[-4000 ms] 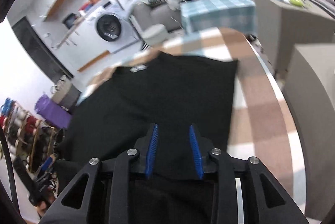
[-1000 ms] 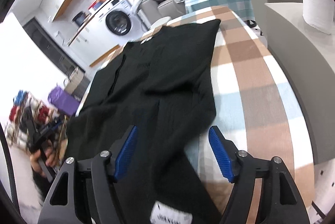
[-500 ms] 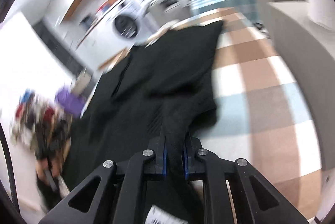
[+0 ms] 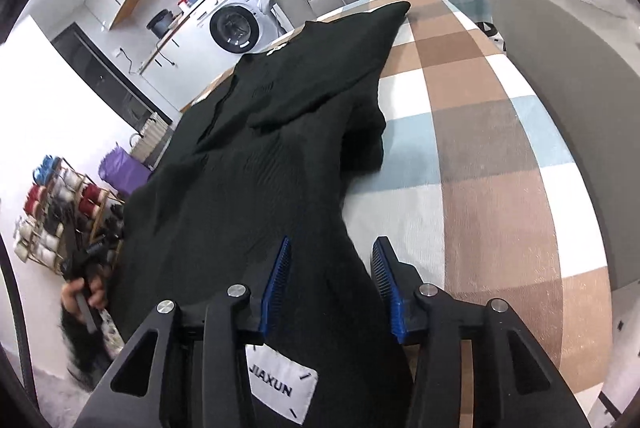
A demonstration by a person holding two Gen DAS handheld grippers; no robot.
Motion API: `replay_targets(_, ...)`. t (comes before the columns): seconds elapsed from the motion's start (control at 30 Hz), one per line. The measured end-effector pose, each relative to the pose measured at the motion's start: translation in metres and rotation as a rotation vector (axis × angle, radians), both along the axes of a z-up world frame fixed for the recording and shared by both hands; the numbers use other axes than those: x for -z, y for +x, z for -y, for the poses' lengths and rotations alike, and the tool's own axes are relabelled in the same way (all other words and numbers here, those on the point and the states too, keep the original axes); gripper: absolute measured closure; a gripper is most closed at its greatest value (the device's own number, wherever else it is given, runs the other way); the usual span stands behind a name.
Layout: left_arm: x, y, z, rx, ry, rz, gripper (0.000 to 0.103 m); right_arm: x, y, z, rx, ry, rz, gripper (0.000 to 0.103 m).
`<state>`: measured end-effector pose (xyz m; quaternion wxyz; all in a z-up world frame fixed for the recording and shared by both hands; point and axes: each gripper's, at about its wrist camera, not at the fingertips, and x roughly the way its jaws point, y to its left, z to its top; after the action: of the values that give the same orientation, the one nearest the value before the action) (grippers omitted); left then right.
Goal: Fold small clothes
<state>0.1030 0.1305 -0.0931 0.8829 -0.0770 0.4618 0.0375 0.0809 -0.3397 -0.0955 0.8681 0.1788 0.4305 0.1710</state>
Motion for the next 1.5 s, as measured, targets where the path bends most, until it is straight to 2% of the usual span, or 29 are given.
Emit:
replay_targets(0.33,0.009,-0.005,0.008,0.042,0.024,-0.001,0.022,-0.005,-0.017,-0.008,-0.037,-0.049,0.047,0.058)
replay_targets(0.6,0.008,-0.004,-0.001,0.026,-0.034,0.016,0.024,-0.008,-0.008,-0.008,-0.024,-0.044,0.046,0.058)
replay_targets(0.8,0.008,-0.004,0.000,0.028,-0.032,0.015,0.025,-0.012,-0.008,-0.010,-0.020,-0.052,0.059,0.058)
replay_targets(0.87,0.008,-0.004,-0.001,0.025,-0.026,0.016,0.029,-0.012,-0.009,-0.010,-0.023,-0.054,0.054,0.058)
replay_targets(1.0,0.007,-0.005,-0.005,0.008,-0.024,0.030,0.052,-0.009,-0.012,-0.008,-0.022,-0.057,0.053,0.058)
replay_targets(1.07,0.006,-0.005,-0.008,-0.003,-0.026,0.034,0.078,-0.008,-0.012,-0.007,-0.020,-0.057,0.052,0.058)
replay_targets(1.13,0.006,-0.005,-0.013,-0.003,-0.056,0.037,0.095,-0.007,-0.011,-0.007,-0.018,-0.060,0.048,0.058)
replay_targets(1.27,0.000,-0.011,-0.015,-0.004,-0.076,0.079,0.097,-0.005,-0.008,-0.011,-0.021,-0.075,0.057,0.059)
replay_targets(1.3,-0.004,-0.014,-0.015,-0.002,-0.074,0.096,0.097,-0.005,-0.008,-0.013,-0.029,-0.080,0.061,0.065)
replay_targets(1.33,-0.008,-0.017,-0.013,0.000,-0.066,0.113,0.097,-0.006,-0.008,-0.015,-0.036,-0.093,0.071,0.079)
replay_targets(1.4,-0.016,-0.024,-0.010,0.006,-0.047,0.147,0.098,-0.009,-0.010,-0.017,-0.038,-0.113,0.094,0.095)
replay_targets(1.5,-0.031,-0.037,-0.006,0.011,-0.044,0.197,0.098,-0.017,-0.015,-0.011,-0.007,-0.092,0.147,0.098)
